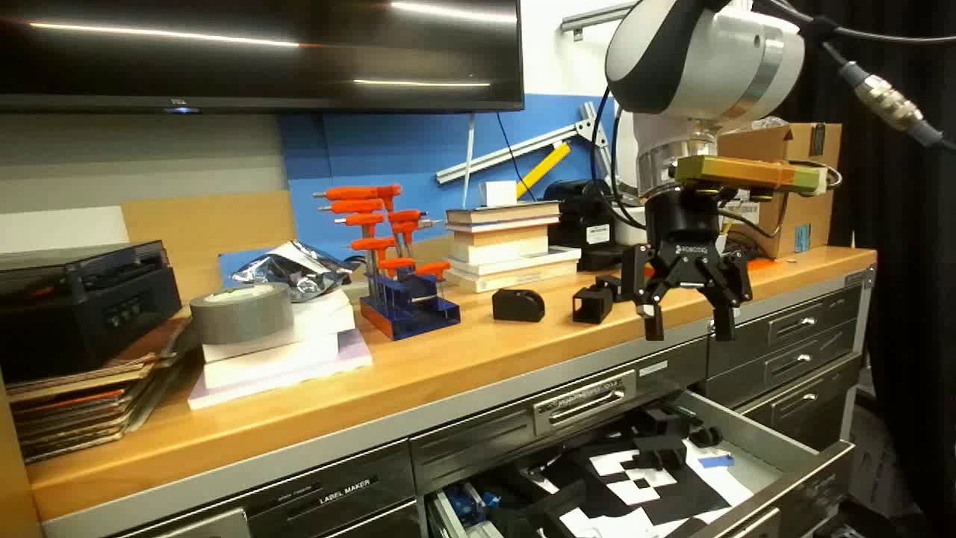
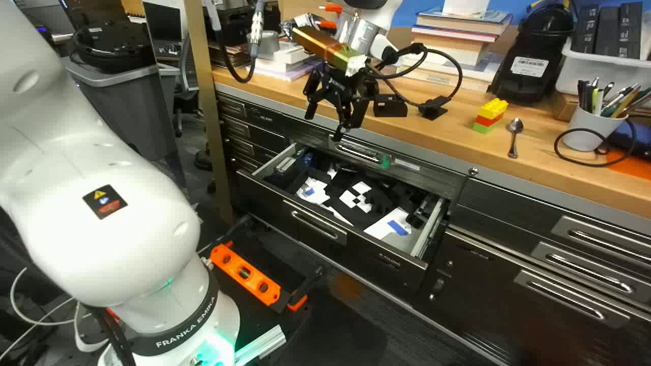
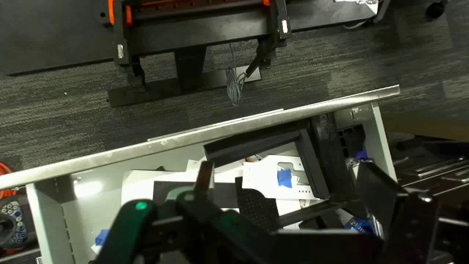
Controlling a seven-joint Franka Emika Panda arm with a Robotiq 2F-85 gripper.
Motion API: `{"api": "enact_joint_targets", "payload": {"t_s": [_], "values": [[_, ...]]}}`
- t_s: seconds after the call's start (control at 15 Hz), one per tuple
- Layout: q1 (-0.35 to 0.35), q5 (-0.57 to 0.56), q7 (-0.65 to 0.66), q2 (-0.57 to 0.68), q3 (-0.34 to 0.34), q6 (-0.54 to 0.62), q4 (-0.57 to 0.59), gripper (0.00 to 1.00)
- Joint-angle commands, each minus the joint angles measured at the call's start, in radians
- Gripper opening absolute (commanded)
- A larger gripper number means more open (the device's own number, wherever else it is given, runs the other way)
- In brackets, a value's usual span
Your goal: Put the three black pieces in the open drawer then close the drawer
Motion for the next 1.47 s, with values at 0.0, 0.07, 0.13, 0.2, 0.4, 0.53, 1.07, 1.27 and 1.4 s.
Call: {"api": "enact_joint_targets", "payload": {"t_s": [0.0,0.07,0.13,0.2,0.4,0.53,1.07,1.27,1.4], "values": [[-0.011,0.001,-0.001,0.000,0.010,-0.001,0.006,1.00],[-0.011,0.001,-0.001,-0.003,0.010,-0.001,0.009,1.00],[-0.011,0.001,-0.001,-0.005,0.010,-0.001,0.009,1.00],[-0.011,0.001,-0.001,-0.006,0.010,-0.001,0.010,1.00],[-0.011,0.001,-0.001,-0.006,0.010,-0.001,0.010,1.00],[-0.009,0.011,0.011,-0.016,0.013,0.047,-0.006,1.00],[0.006,0.199,0.120,-0.007,0.037,0.434,-0.021,1.00],[0.008,0.223,0.227,0.002,0.063,0.554,-0.014,1.00],[0.010,0.199,0.307,0.014,0.086,0.621,-0.006,1.00]]}}
